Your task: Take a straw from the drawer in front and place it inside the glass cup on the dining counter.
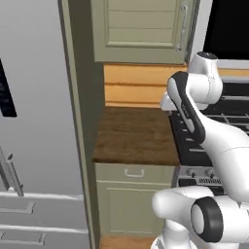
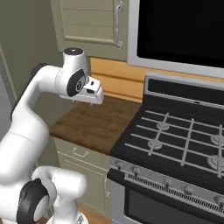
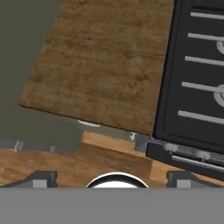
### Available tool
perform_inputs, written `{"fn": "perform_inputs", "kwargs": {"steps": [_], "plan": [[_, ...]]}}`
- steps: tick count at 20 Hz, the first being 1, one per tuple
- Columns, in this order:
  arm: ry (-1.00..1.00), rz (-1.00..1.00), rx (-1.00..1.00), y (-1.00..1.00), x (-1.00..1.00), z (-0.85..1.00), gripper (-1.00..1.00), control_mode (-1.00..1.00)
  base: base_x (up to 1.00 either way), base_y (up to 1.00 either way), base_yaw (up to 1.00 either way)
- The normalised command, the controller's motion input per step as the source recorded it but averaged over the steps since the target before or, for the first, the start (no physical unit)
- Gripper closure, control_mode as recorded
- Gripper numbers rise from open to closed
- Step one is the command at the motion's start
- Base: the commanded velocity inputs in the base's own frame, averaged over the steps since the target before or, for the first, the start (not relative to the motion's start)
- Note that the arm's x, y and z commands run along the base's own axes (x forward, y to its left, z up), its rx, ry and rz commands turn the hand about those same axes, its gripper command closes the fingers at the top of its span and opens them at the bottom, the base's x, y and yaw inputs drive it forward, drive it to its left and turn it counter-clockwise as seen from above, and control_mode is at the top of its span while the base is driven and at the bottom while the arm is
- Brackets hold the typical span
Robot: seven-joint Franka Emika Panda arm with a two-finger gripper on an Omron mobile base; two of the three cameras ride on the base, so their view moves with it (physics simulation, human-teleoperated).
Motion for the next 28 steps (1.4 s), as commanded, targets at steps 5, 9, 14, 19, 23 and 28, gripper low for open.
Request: {"fn": "perform_inputs", "kwargs": {"steps": [5,9,14,19,23,28], "plan": [[0.00,0.00,0.00,0.00,0.00,0.00,-1.00,1.00,0.17,-0.61,0.66],[0.00,0.00,0.00,0.00,0.00,0.00,-1.00,1.00,0.08,-0.62,0.69],[0.00,0.00,0.00,0.00,0.00,0.00,-1.00,1.00,0.00,-0.82,0.56],[0.00,0.00,0.00,0.00,0.00,0.00,-1.00,1.00,-0.02,-0.62,0.35],[0.00,0.00,0.00,0.00,0.00,0.00,-1.00,1.00,0.00,-0.52,0.27],[0.00,0.13,0.00,-0.09,0.00,-0.01,-1.00,-1.00,0.00,-0.20,0.11]]}}
